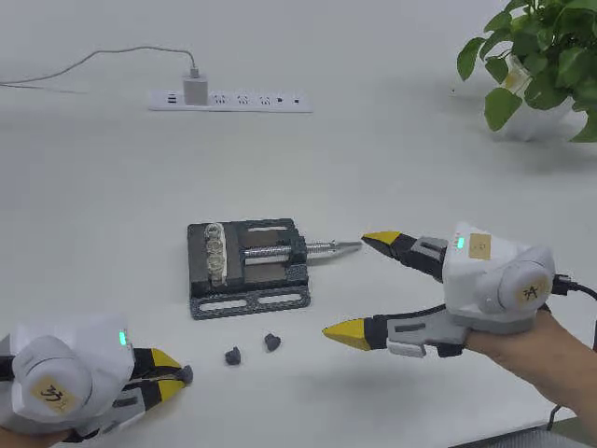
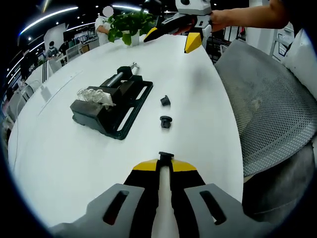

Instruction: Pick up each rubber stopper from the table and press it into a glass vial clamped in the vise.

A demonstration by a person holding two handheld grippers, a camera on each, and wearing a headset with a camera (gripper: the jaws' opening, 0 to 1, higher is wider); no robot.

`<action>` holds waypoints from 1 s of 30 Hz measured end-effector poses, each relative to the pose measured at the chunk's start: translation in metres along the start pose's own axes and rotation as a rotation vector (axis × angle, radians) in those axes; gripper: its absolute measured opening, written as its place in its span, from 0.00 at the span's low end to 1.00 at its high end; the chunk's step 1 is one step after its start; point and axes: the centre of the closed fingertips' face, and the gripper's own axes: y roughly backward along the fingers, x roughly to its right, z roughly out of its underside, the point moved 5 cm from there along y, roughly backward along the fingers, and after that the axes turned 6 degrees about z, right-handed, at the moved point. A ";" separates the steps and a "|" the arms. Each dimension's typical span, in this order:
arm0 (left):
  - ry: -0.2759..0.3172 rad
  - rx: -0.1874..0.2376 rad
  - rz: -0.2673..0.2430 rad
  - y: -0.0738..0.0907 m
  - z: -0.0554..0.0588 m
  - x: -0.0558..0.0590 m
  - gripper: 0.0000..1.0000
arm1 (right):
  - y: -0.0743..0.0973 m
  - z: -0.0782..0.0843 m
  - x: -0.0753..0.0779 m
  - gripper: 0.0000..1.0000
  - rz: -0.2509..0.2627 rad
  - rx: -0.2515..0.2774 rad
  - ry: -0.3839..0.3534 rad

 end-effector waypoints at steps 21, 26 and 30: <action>0.114 0.269 -0.012 0.031 -0.070 -0.002 0.03 | -0.006 -0.053 -0.036 0.54 -0.182 0.010 -0.007; 0.115 0.319 0.001 0.040 -0.090 0.005 0.03 | -0.006 -0.068 -0.046 0.46 -0.241 0.010 0.011; 0.109 0.345 0.012 0.045 -0.101 0.009 0.03 | -0.005 -0.078 -0.055 0.42 -0.284 0.012 0.046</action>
